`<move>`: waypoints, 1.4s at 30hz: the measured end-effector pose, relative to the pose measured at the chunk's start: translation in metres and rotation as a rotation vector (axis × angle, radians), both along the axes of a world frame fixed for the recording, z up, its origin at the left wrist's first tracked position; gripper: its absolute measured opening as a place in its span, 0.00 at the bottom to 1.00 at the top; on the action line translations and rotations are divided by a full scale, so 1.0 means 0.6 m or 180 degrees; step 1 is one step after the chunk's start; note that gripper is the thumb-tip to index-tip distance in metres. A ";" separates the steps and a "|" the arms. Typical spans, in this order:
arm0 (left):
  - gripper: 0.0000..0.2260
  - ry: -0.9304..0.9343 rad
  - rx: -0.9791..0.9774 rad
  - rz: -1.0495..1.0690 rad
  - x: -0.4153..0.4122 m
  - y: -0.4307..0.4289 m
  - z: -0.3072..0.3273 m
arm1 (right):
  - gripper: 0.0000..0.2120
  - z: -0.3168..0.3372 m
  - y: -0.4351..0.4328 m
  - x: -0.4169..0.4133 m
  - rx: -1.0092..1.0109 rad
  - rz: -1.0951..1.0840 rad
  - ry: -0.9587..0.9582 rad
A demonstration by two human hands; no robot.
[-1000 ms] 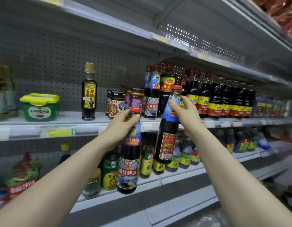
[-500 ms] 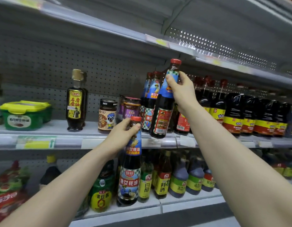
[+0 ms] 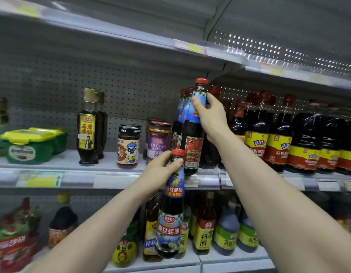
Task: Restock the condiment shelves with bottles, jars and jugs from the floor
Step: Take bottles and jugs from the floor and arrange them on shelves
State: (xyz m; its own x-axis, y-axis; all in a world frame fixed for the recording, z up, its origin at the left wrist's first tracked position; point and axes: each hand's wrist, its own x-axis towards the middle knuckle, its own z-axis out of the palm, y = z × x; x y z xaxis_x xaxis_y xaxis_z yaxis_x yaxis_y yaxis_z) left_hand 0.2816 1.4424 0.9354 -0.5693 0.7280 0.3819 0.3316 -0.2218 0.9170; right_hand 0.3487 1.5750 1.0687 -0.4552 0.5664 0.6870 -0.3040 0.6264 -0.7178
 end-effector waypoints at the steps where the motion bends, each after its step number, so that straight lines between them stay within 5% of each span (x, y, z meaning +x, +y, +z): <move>1: 0.12 0.0018 -0.0035 -0.0040 0.002 0.004 0.000 | 0.16 0.000 -0.001 -0.001 -0.0013 0.0021 -0.0033; 18: 0.18 0.0076 -0.0197 0.0251 -0.009 0.055 0.009 | 0.14 0.003 0.033 -0.042 -0.0294 0.0060 0.0006; 24: 0.03 -0.0154 -0.0205 0.0052 -0.011 0.062 0.014 | 0.14 -0.003 0.041 -0.059 -0.0317 0.0023 -0.0035; 37: 0.07 -0.0271 -0.0173 -0.0142 -0.010 0.062 0.019 | 0.13 -0.003 0.061 -0.053 -0.0208 0.0296 -0.0782; 42: 0.08 -0.0184 -0.0236 -0.0204 -0.011 0.065 0.023 | 0.24 -0.018 0.067 -0.036 -0.0094 0.0052 -0.0604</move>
